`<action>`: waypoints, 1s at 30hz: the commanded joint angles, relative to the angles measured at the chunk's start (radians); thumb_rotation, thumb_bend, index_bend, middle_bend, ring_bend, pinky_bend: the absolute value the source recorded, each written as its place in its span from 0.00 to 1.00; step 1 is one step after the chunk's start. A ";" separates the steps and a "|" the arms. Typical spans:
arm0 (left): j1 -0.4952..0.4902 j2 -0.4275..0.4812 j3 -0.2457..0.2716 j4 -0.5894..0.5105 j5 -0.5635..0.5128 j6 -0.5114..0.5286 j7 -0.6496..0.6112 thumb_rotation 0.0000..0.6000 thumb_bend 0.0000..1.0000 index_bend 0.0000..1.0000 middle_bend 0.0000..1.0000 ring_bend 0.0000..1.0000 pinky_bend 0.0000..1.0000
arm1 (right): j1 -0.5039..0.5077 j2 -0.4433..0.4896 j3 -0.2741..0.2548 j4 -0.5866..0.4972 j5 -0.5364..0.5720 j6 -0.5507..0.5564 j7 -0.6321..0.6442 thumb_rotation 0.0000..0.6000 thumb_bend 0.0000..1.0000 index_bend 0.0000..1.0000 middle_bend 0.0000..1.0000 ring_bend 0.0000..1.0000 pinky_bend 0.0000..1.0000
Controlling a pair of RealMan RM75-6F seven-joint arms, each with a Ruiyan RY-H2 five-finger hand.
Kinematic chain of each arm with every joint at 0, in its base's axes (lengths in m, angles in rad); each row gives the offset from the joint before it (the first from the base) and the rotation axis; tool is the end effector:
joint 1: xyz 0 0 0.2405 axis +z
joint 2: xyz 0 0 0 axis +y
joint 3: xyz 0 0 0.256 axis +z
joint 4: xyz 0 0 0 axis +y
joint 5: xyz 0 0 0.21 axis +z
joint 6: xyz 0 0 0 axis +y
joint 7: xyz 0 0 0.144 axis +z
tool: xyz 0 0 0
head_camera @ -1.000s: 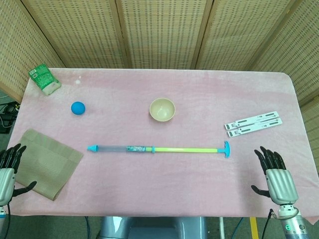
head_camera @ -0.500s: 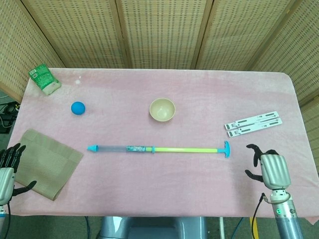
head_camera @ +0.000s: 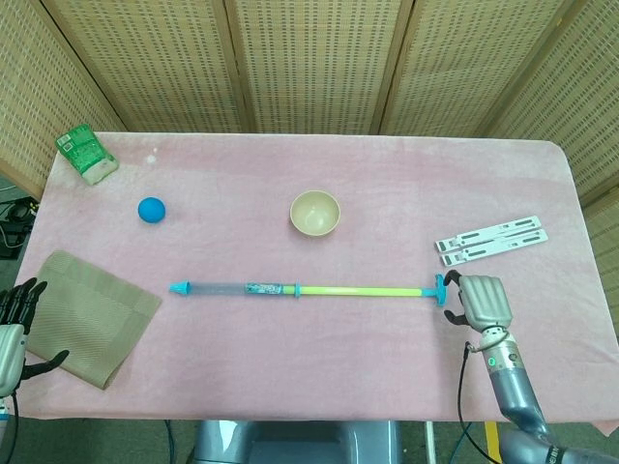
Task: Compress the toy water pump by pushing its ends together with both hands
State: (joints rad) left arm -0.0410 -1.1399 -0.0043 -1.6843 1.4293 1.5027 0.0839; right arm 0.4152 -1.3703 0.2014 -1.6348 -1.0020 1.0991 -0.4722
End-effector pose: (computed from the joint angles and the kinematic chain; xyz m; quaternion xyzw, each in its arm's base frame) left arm -0.3141 0.1562 0.1455 -0.5706 -0.4276 -0.3546 0.6048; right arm -0.2563 -0.2898 0.0547 0.6426 -0.4485 0.2862 0.5514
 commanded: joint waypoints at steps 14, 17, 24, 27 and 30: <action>-0.005 -0.006 -0.010 0.010 -0.019 -0.029 0.002 1.00 0.00 0.00 0.00 0.00 0.00 | 0.085 -0.121 0.001 0.155 0.126 -0.064 -0.041 1.00 0.48 0.47 1.00 1.00 0.62; -0.006 -0.007 -0.011 0.011 -0.021 -0.034 0.003 1.00 0.00 0.00 0.00 0.00 0.00 | 0.093 -0.135 -0.002 0.171 0.141 -0.071 -0.044 1.00 0.48 0.47 1.00 1.00 0.62; -0.007 -0.009 -0.014 0.012 -0.027 -0.043 0.003 1.00 0.00 0.00 0.00 0.00 0.00 | 0.111 -0.173 -0.007 0.215 0.164 -0.086 -0.043 1.00 0.48 0.48 1.00 1.00 0.62; -0.008 -0.010 -0.016 0.014 -0.031 -0.047 0.003 1.00 0.00 0.00 0.00 0.00 0.00 | 0.119 -0.189 -0.008 0.239 0.168 -0.090 -0.039 1.00 0.49 0.50 1.00 1.00 0.61; -0.009 -0.011 -0.017 0.018 -0.039 -0.055 0.003 1.00 0.00 0.00 0.00 0.00 0.00 | 0.123 -0.204 -0.007 0.260 0.169 -0.093 -0.030 1.00 0.49 0.51 1.00 1.00 0.61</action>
State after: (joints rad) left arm -0.0502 -1.1508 -0.0213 -1.6666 1.3911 1.4480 0.0867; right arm 0.5363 -1.5695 0.1944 -1.3799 -0.8339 1.0080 -0.5052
